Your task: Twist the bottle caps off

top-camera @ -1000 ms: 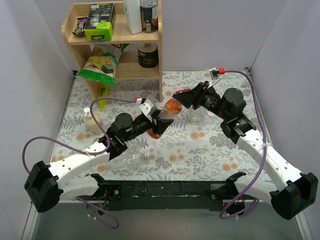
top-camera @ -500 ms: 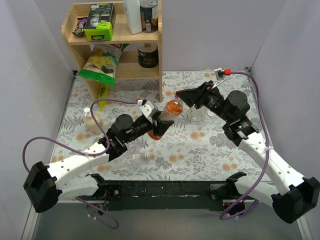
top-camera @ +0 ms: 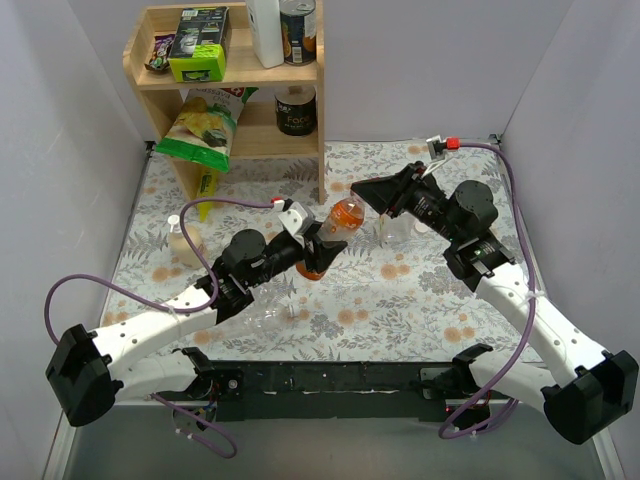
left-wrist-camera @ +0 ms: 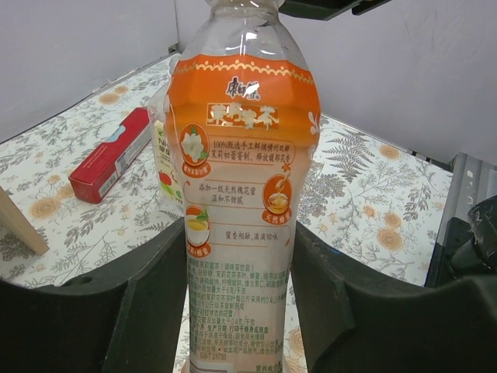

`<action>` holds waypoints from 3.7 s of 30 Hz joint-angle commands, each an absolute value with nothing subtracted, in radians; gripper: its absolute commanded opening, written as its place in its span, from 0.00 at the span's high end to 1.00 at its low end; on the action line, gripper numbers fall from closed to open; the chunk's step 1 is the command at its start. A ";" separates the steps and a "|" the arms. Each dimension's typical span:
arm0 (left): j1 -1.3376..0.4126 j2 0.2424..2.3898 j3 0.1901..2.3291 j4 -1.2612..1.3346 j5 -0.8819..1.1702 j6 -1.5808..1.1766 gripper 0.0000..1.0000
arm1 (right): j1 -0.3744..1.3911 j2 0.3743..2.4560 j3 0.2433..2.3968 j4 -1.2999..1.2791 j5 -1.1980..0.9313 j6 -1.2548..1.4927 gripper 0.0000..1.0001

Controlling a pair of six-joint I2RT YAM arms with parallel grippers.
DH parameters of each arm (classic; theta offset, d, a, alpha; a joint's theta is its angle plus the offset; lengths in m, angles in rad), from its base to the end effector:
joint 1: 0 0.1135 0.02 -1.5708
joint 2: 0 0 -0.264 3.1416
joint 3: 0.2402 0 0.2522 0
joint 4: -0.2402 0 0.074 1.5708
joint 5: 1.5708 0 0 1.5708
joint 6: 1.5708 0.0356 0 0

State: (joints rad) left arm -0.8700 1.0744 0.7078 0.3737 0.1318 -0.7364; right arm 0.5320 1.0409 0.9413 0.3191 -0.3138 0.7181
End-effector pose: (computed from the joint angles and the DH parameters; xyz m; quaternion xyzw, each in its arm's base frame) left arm 0.1600 -0.1970 0.3146 0.0936 0.6984 -0.5417 0.4583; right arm 0.2026 0.1320 0.4001 -0.0640 0.6264 0.5302 0.5678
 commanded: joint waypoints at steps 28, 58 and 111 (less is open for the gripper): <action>-0.716 1.184 0.808 0.968 1.239 -1.426 0.67 | 0.414 1.120 1.006 0.963 -1.089 0.838 0.99; -0.804 1.160 0.850 0.193 0.290 -0.792 0.71 | 0.410 0.998 1.066 0.100 -0.337 0.526 0.26; -0.818 1.115 0.841 0.325 0.925 -0.850 0.69 | 0.364 1.117 0.949 1.128 -1.408 0.820 0.99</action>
